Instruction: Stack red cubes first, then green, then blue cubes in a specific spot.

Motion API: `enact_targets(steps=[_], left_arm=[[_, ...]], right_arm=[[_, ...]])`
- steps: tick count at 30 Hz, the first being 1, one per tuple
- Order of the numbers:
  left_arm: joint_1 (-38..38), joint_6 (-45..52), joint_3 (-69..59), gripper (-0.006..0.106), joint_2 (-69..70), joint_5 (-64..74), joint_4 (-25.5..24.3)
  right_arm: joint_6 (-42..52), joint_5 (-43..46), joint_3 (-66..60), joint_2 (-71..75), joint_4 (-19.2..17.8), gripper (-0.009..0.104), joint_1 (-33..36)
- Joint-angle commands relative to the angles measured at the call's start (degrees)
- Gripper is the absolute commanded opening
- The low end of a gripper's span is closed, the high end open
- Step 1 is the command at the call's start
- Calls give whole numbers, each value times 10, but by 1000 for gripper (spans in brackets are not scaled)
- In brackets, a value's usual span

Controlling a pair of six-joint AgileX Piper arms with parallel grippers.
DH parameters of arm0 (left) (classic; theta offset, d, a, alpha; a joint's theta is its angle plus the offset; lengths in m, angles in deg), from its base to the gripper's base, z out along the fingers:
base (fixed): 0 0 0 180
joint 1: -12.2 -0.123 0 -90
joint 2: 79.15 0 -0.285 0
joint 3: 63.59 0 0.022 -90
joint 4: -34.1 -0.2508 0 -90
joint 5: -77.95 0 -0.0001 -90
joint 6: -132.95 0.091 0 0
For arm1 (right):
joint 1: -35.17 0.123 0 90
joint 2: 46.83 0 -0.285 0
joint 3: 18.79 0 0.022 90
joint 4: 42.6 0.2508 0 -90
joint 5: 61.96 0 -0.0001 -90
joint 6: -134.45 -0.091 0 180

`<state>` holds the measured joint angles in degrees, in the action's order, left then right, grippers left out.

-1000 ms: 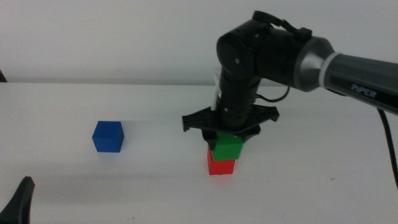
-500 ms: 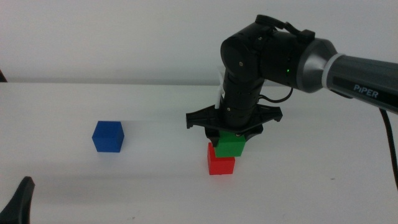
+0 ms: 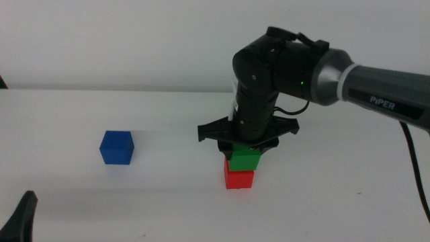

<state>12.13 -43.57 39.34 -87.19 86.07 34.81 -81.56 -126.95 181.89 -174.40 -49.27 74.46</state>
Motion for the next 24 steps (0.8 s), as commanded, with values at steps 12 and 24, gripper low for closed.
enact_targets(steps=[12, 24], left_arm=[[1, -4, -24, 94, 23, -10, 1], [1, -4, -24, 94, 23, -10, 1]], right_arm=[[-1, 6, 0, -26, -4, 13, 3], [73, 51, 12, 44, 8, 93, 4]])
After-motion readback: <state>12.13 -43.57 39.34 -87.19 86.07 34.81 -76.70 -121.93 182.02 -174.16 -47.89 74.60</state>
